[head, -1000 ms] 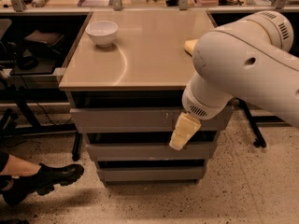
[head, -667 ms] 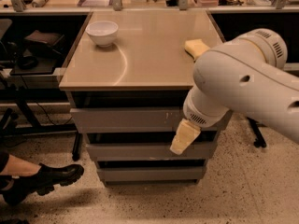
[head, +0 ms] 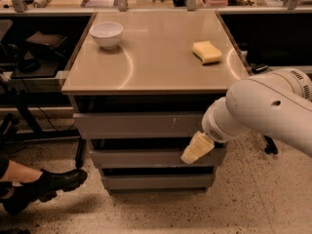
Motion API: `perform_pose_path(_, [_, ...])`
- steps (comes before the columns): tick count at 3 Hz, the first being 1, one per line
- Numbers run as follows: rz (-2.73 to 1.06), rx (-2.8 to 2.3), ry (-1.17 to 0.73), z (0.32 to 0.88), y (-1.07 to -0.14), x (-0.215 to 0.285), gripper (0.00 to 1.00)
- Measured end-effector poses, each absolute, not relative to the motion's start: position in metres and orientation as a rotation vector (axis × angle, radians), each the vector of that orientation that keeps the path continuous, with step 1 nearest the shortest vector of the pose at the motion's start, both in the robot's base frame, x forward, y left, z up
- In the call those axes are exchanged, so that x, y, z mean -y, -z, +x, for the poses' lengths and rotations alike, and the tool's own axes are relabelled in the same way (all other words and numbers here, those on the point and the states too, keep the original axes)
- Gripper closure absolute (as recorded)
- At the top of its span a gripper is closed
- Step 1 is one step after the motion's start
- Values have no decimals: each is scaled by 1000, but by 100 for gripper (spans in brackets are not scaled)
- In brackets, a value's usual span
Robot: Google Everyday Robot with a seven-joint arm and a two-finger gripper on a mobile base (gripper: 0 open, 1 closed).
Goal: Open top drawer
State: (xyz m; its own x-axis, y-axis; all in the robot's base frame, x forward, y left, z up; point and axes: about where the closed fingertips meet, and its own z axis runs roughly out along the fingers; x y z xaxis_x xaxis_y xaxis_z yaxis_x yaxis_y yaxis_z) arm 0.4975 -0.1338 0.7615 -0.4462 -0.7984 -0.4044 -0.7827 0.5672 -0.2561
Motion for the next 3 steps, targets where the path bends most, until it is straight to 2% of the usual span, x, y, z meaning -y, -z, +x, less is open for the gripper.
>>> perform_pose_path(2, [-1277,-2295,99,506,-758,131,0])
perform_pose_path(3, [-1295,-2150,197,551,-768,118,0])
